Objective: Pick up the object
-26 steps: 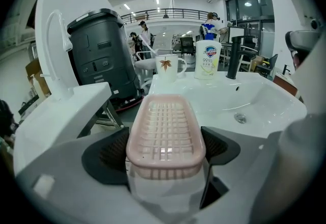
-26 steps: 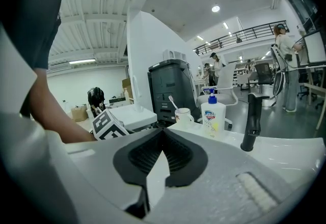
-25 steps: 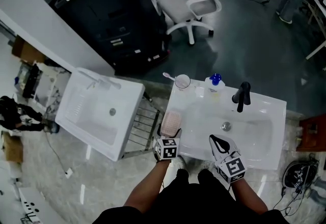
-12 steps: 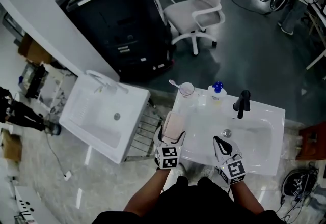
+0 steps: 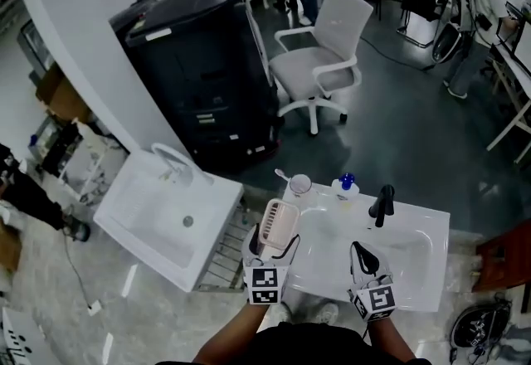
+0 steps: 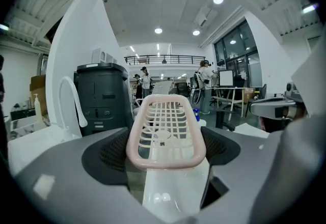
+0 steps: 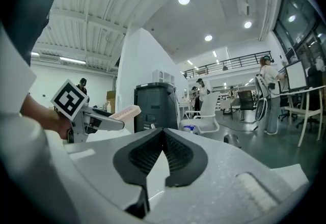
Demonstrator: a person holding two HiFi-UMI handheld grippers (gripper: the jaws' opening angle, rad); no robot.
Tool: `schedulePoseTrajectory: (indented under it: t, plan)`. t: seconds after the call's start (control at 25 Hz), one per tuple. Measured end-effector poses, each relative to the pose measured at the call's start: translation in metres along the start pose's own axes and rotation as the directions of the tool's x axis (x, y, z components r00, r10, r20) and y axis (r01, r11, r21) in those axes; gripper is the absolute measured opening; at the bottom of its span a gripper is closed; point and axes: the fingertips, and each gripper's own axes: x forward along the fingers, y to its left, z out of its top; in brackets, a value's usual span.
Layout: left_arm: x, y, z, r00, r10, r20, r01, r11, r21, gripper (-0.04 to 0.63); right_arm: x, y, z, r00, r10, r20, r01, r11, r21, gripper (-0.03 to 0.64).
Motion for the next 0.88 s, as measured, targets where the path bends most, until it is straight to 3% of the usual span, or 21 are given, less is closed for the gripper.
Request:
schedulePoseTrajectory:
  t: [0.2,0.4,0.88]
  plan:
    - [-0.008,0.004,0.031,0.997,-0.008,0.082,0.008,1.000,-0.001,0.463,0.004,-0.011,0.044,0.994,-0.028,0.109,0.032,0.999,-0.038,0.004]
    - [-0.015,0.001,0.057,0.988,-0.021,0.153,0.015,0.999,0.043,0.463,0.008,-0.008,0.075,0.986,-0.006,0.166,0.021,0.996,-0.088,0.003]
    - [-0.014,0.000,0.056,0.988,-0.052,0.148,0.048,0.998,0.033,0.463,0.010,-0.007,0.077,0.986,-0.031,0.162,0.052,0.991,-0.127,0.002]
